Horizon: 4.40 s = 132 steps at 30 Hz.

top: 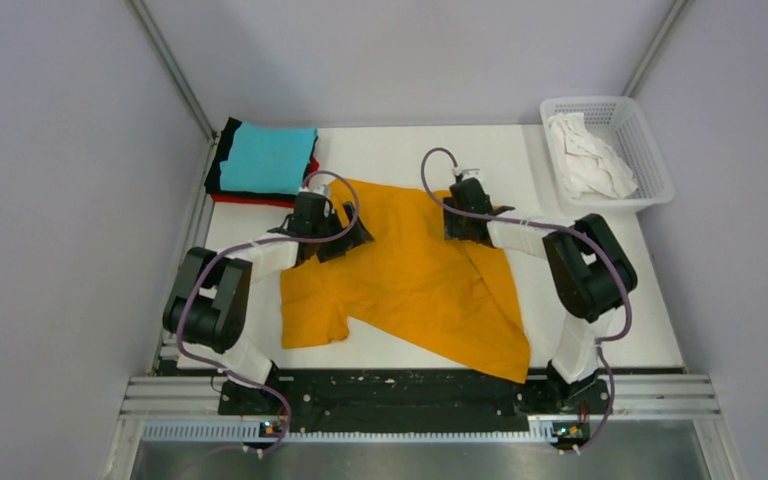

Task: Fold and stack the t-shirts
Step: Flatten out the tshirt

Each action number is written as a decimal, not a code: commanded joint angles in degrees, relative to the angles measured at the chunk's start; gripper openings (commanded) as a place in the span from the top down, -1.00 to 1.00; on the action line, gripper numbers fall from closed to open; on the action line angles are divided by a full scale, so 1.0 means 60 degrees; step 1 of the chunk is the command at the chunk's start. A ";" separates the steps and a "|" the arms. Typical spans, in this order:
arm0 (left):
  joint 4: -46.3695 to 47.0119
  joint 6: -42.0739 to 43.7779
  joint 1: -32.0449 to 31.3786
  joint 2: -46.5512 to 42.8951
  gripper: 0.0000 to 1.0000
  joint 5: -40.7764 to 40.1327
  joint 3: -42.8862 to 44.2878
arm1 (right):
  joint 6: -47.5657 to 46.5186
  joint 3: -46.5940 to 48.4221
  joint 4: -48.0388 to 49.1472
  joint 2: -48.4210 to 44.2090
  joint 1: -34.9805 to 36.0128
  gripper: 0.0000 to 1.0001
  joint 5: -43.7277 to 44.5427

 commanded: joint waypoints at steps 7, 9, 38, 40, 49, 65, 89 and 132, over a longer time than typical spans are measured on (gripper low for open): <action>0.0348 -0.0122 0.0226 -0.0079 -0.98 -0.0840 -0.1042 | 0.0970 0.0711 0.0320 0.0894 -0.0032 0.26 0.1480; 0.0066 -0.0176 0.0298 -0.0274 -0.98 -0.1458 -0.1122 | 0.0944 0.0643 0.0319 0.0767 -0.0077 0.39 0.1605; -0.0116 0.0147 0.0855 -0.1479 -0.98 -0.1469 -0.1713 | 0.0353 -0.1384 -0.1314 -0.3248 -0.3944 0.74 0.4077; 0.0129 0.0154 0.0854 -0.1585 -0.98 -0.1069 -0.1795 | 0.0303 -0.0929 -0.1889 -0.3119 -0.3936 0.48 0.4274; 0.0217 0.0102 0.0833 -0.2387 -0.98 -0.0498 -0.1909 | 0.0914 -0.1383 -0.2344 -0.4646 -0.2594 -0.65 0.2580; 0.0671 -0.0232 0.0540 -0.0745 -0.98 0.0789 -0.0779 | 0.2331 -0.4335 0.0457 -0.3829 -0.2037 -0.98 0.0542; -0.2265 -0.0872 -0.1736 -0.5600 -0.98 -0.4044 -0.1496 | 0.0876 -0.1854 -0.0003 -0.4045 -0.3086 -0.97 -0.1353; -0.3046 0.2184 0.0615 0.1194 1.00 -0.1550 0.3847 | 0.1099 -0.4863 0.0630 -0.7549 -0.2085 -0.97 -0.3244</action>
